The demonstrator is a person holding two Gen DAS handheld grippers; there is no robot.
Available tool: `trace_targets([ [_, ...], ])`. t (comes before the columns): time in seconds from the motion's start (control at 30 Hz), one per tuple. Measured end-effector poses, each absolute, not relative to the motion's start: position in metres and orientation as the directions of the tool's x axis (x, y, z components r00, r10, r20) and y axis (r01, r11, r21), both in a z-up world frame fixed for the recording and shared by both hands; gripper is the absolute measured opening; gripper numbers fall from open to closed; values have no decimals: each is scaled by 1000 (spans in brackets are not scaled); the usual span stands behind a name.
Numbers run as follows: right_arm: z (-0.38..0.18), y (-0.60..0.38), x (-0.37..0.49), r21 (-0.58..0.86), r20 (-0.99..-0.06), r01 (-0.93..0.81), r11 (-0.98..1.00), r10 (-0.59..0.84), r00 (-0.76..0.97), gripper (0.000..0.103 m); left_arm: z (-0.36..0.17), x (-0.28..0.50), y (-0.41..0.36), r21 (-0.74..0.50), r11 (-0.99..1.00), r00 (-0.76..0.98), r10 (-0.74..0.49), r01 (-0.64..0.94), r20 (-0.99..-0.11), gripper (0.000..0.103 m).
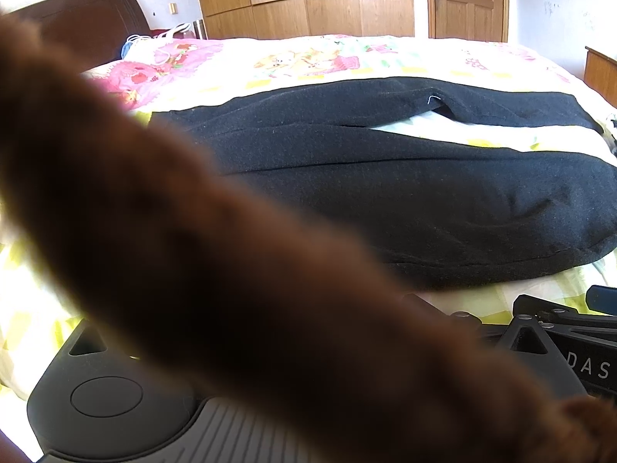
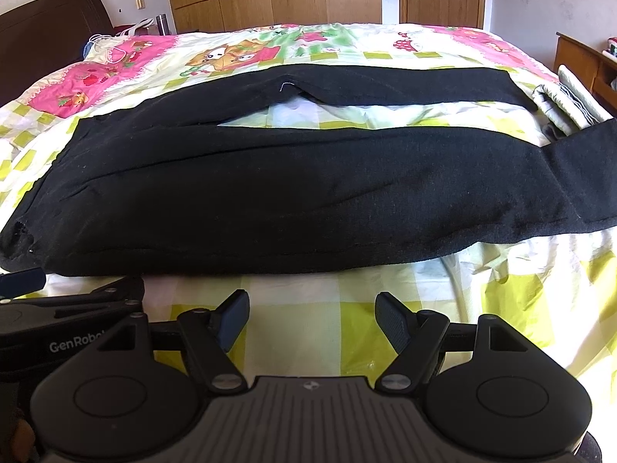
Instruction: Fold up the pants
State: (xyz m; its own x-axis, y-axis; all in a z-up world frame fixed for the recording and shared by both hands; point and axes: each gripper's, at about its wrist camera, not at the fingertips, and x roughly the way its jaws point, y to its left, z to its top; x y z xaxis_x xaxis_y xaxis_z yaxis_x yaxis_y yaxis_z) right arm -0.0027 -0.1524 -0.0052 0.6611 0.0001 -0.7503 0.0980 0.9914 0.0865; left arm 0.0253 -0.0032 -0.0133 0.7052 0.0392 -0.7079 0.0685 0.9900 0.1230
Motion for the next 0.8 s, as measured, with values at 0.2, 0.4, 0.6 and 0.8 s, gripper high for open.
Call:
trace_targets([
  [0.2,-5,-153,-2,89,-750,98,991,2,661,85,-13,25,-3,123,990,706,39,69,-708,102],
  [0.4,-6,-154,-1,89,-751,97,991,3,660,85,-14,25,-4,129,989,708,44,67,-705,102],
  [0.6,-6,-155,0,90,-752,97,991,4,659,85,-13,23,-4,136,989,714,48,66,-699,102],
  [0.8,-6,-155,0,90,-751,95,991,5,660,85,-12,23,-5,139,988,716,51,65,-696,102],
])
